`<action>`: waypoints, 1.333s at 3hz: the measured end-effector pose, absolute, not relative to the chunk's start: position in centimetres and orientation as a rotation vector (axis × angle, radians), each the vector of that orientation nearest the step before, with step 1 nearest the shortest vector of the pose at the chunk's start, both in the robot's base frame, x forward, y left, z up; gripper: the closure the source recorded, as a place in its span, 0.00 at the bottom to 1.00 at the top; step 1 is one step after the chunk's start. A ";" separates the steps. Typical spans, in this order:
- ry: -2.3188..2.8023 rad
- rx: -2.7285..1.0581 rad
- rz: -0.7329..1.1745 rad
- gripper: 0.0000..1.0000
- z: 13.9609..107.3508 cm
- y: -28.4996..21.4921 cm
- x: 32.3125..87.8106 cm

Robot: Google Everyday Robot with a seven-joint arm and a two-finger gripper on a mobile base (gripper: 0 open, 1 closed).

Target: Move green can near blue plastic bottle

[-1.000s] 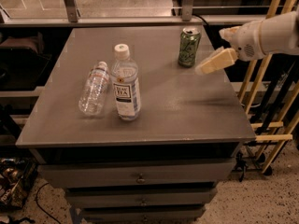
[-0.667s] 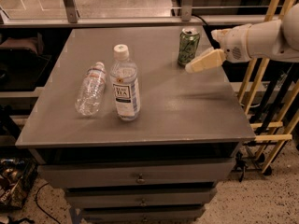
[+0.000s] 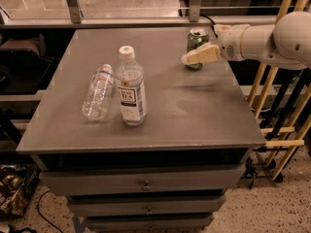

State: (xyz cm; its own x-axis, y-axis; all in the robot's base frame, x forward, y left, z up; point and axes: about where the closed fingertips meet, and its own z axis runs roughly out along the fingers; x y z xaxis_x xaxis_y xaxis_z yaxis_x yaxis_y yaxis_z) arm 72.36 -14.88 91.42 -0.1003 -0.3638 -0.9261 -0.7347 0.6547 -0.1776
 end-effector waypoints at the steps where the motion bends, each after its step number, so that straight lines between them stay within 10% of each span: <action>1: 1.691 -0.869 0.392 0.00 91.5 -14.5 74.1; 4: 1.651 -0.876 0.441 0.65 91.4 -14.0 74.8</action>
Offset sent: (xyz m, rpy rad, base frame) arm 0.0349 0.0038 -0.0044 0.0407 -0.0263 -0.0339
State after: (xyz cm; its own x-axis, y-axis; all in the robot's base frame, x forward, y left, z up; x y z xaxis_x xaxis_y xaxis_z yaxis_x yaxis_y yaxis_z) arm 74.85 -14.03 91.36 -0.0635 -0.3105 -0.9484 -0.7422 0.6500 -0.1631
